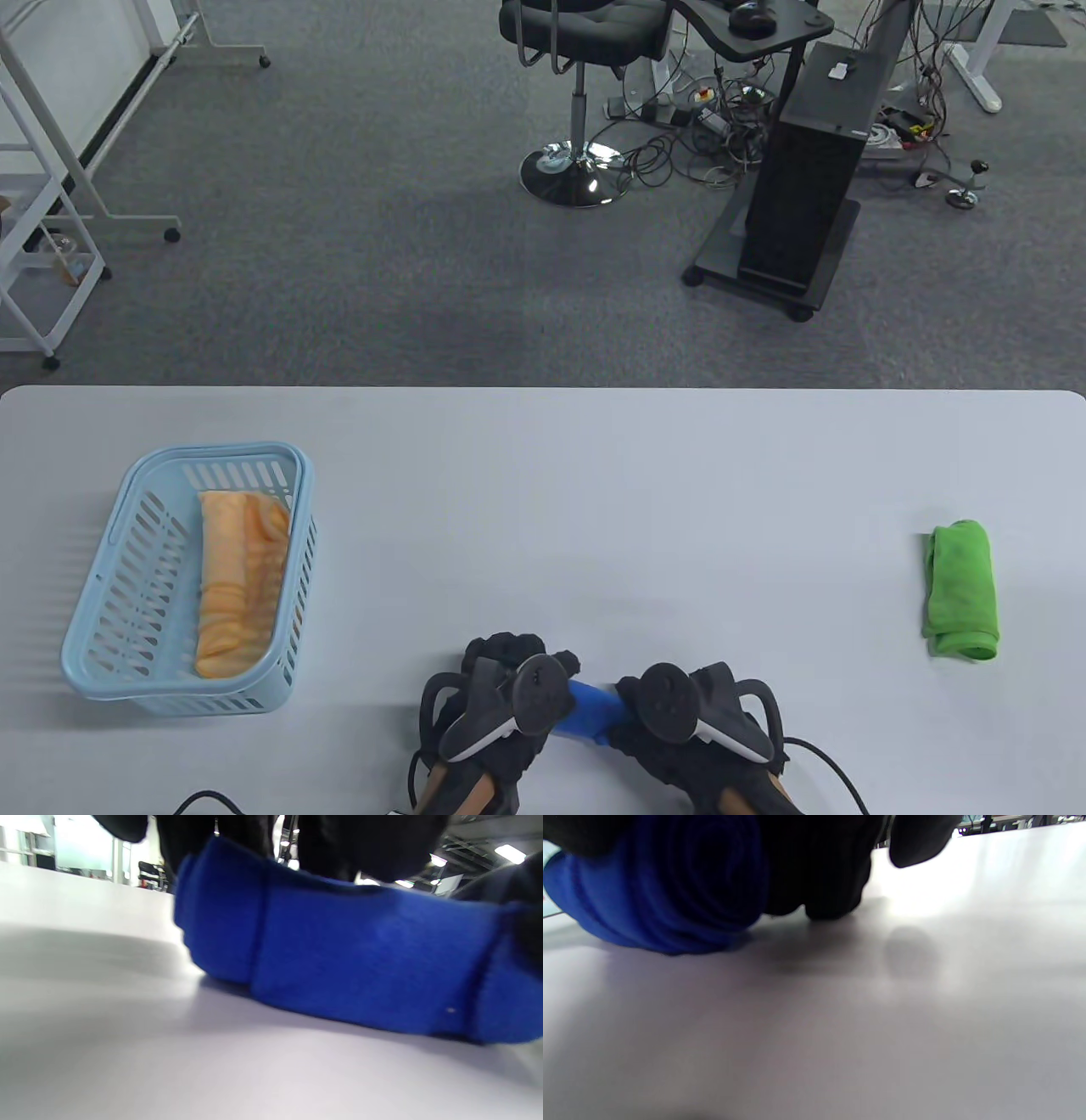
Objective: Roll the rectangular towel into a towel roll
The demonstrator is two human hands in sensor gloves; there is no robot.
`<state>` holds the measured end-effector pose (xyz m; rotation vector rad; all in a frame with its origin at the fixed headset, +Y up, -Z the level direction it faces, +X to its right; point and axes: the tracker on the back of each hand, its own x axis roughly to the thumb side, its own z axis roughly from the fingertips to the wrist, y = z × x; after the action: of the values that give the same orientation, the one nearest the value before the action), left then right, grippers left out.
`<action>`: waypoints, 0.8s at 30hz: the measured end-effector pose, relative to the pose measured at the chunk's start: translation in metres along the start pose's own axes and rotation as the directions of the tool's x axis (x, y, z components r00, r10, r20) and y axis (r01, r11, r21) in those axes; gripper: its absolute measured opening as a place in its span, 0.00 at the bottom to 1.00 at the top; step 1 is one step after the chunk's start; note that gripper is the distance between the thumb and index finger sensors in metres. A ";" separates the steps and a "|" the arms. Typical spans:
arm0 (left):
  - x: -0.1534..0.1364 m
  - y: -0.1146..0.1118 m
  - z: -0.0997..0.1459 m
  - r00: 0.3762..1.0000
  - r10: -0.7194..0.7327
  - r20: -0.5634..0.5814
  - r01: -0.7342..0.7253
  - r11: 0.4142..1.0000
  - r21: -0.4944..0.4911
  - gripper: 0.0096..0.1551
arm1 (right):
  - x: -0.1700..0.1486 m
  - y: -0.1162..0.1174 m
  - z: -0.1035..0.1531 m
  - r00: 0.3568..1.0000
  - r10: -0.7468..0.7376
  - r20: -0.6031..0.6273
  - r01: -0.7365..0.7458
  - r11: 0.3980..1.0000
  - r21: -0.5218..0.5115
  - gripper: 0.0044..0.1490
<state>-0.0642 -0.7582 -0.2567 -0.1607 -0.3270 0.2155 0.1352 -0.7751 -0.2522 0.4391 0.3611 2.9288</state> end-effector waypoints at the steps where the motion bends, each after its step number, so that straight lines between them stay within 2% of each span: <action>1: 0.000 -0.001 0.000 1.000 0.006 0.001 -0.006 1.000 -0.026 0.38 | -0.001 0.000 0.000 1.000 0.000 -0.003 0.000 1.000 0.002 0.49; 3: -0.003 -0.004 -0.002 1.000 0.003 -0.012 -0.004 0.995 -0.103 0.44 | -0.002 0.000 0.000 1.000 -0.003 -0.008 0.003 1.000 0.009 0.50; 5: -0.005 -0.009 -0.003 0.999 -0.036 -0.036 0.029 0.984 -0.176 0.45 | -0.001 0.000 0.001 1.000 -0.006 -0.003 0.006 1.000 0.015 0.51; 6: -0.008 -0.009 -0.004 0.997 -0.069 -0.034 0.062 0.984 -0.168 0.45 | 0.000 0.000 0.001 1.000 -0.007 0.005 0.007 1.000 0.025 0.51; 8: -0.013 -0.007 -0.006 0.999 -0.035 -0.034 0.029 0.985 -0.168 0.43 | 0.004 0.002 0.003 0.999 -0.021 0.029 0.019 0.999 0.050 0.54; 10: -0.019 -0.003 -0.005 0.996 -0.017 -0.093 0.000 0.985 -0.171 0.41 | 0.009 0.001 0.006 0.995 -0.074 0.070 0.072 0.997 0.026 0.57; 13: -0.031 0.003 -0.003 0.984 -0.055 -0.171 0.025 0.984 -0.177 0.39 | 0.020 -0.005 0.009 0.973 -0.169 0.156 0.170 0.985 0.010 0.52; 19: -0.042 0.007 -0.001 0.977 -0.056 -0.206 0.019 0.984 -0.179 0.39 | 0.035 0.001 0.012 0.955 -0.188 0.228 0.175 0.981 0.079 0.44; 24: -0.041 0.007 -0.002 0.977 -0.054 -0.207 0.014 0.982 -0.187 0.37 | 0.040 0.000 0.015 0.954 -0.150 0.261 0.142 0.989 0.050 0.44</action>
<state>-0.1031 -0.7617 -0.2721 -0.3589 -0.1369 0.1318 0.1018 -0.7647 -0.2271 0.7629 0.3842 2.6788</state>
